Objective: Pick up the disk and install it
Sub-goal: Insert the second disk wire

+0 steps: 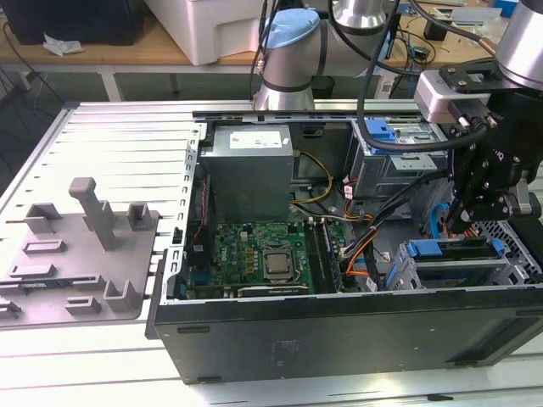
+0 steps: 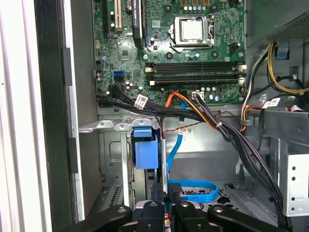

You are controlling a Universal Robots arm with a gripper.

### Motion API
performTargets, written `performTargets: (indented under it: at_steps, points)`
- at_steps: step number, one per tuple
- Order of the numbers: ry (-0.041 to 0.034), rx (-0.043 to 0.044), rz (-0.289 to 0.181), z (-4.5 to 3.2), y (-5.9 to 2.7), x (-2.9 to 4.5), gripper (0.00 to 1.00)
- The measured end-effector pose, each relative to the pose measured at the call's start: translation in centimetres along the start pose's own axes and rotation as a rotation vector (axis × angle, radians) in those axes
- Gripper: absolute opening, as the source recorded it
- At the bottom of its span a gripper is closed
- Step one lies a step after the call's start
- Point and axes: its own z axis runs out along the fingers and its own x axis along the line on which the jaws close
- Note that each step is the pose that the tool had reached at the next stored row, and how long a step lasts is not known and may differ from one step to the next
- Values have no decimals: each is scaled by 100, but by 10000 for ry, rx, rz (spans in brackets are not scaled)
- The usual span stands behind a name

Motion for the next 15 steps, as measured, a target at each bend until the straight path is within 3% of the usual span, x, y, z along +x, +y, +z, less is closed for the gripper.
performTargets:
  at_steps: [5, 10, 15]
  points:
    - [-78, -52, -16, 15, -6, 48, 16]
    - [-74, -190, -54, 28, -28, 47, 16]
    - [-74, -204, -100, 29, -32, 47, 16]
